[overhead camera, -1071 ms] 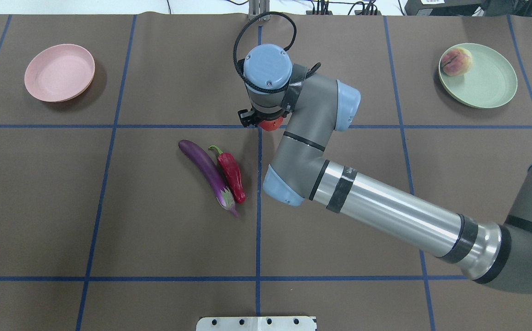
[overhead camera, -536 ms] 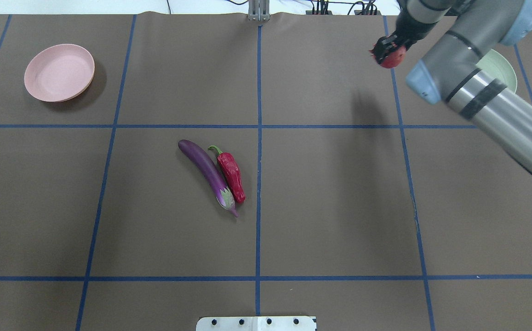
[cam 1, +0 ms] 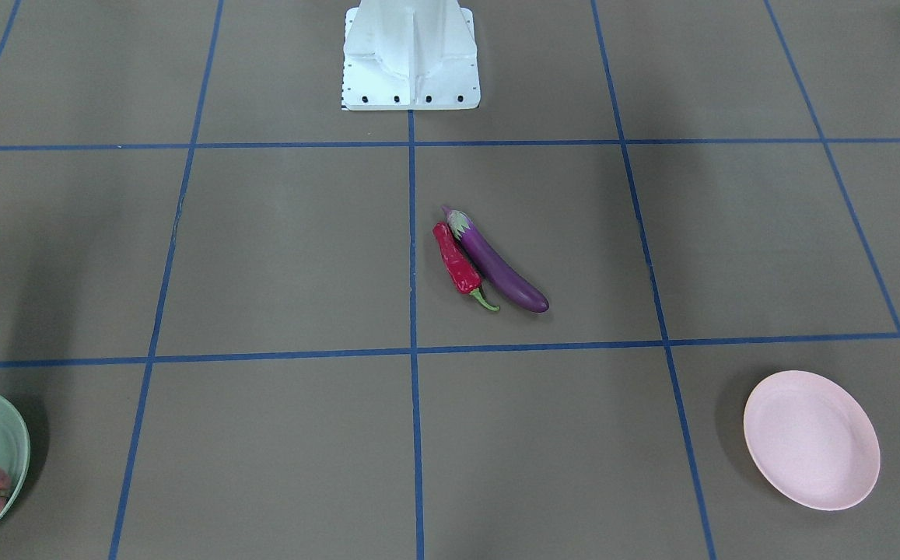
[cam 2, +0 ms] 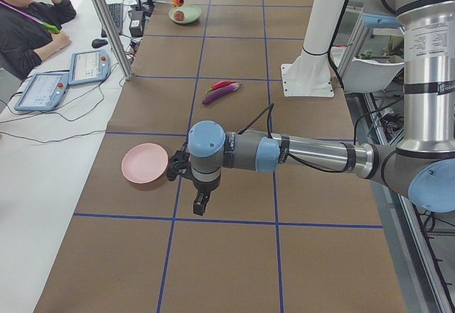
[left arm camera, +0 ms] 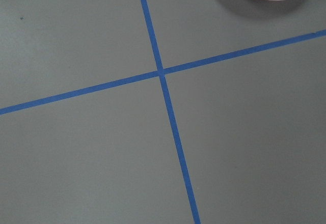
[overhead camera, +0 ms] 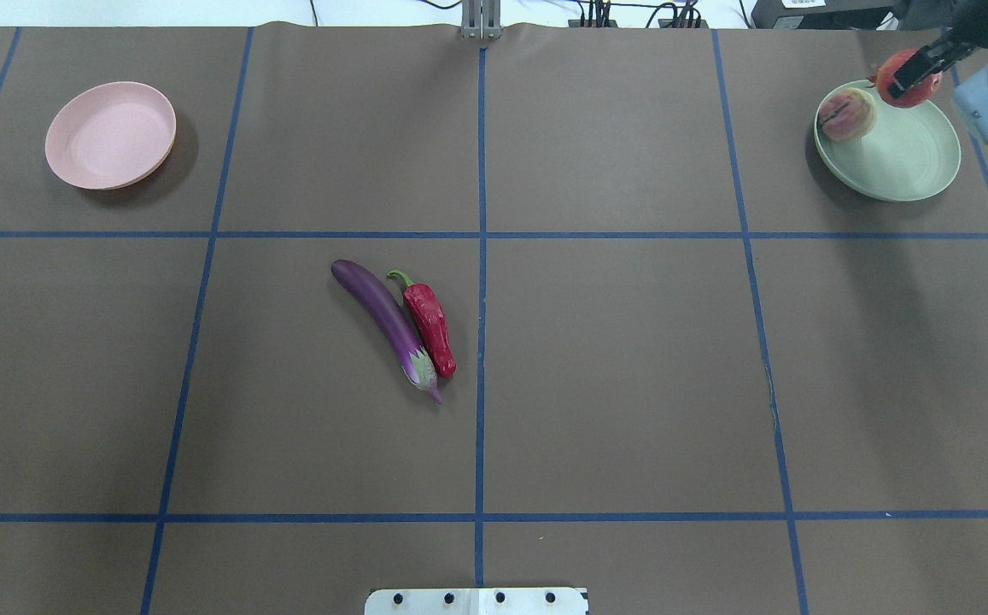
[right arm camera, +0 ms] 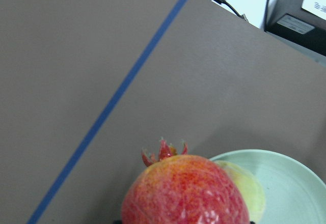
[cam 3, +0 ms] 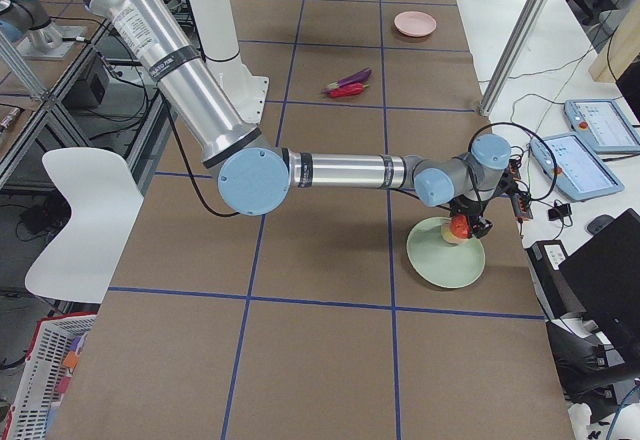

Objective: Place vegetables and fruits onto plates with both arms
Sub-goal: 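Carry the pomegranate with the right gripper onto the green plate, release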

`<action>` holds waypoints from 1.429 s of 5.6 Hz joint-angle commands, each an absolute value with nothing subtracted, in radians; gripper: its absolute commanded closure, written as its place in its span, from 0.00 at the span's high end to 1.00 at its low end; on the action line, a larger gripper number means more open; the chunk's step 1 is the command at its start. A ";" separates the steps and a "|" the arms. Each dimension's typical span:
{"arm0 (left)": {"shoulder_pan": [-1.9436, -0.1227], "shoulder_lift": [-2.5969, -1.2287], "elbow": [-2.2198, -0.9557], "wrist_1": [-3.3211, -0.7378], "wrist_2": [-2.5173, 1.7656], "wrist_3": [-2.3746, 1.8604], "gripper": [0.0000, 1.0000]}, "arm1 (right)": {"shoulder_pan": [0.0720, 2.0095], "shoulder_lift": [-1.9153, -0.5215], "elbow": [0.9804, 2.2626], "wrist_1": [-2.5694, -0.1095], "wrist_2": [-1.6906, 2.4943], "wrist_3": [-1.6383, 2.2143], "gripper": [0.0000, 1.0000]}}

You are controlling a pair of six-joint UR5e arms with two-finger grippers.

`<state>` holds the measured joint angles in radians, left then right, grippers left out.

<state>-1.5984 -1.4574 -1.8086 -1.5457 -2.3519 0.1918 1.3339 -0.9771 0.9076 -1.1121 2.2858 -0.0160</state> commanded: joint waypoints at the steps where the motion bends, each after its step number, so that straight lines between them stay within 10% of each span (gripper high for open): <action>1: -1.598 -1.457 -1.810 -1.548 -2.353 0.192 1.00 | 1.351 -1.003 0.857 -1.068 2.293 0.275 0.21; 2: -1.598 -1.457 -1.812 -1.548 -2.353 0.193 1.00 | 1.345 -1.011 0.856 -1.010 2.283 0.395 0.82; 3: -1.598 -1.457 -1.812 -1.548 -2.353 0.193 1.00 | 1.342 -1.012 0.857 -0.976 2.261 0.408 0.99; 8: -1.592 -1.520 -1.832 -1.814 -2.355 0.181 1.00 | 1.344 -1.159 1.246 -1.160 2.287 0.387 0.99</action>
<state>-1.5942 -1.4905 -1.8400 -1.6589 -2.3542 0.1866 1.3439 -1.1208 1.1504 -1.0909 2.2743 0.3922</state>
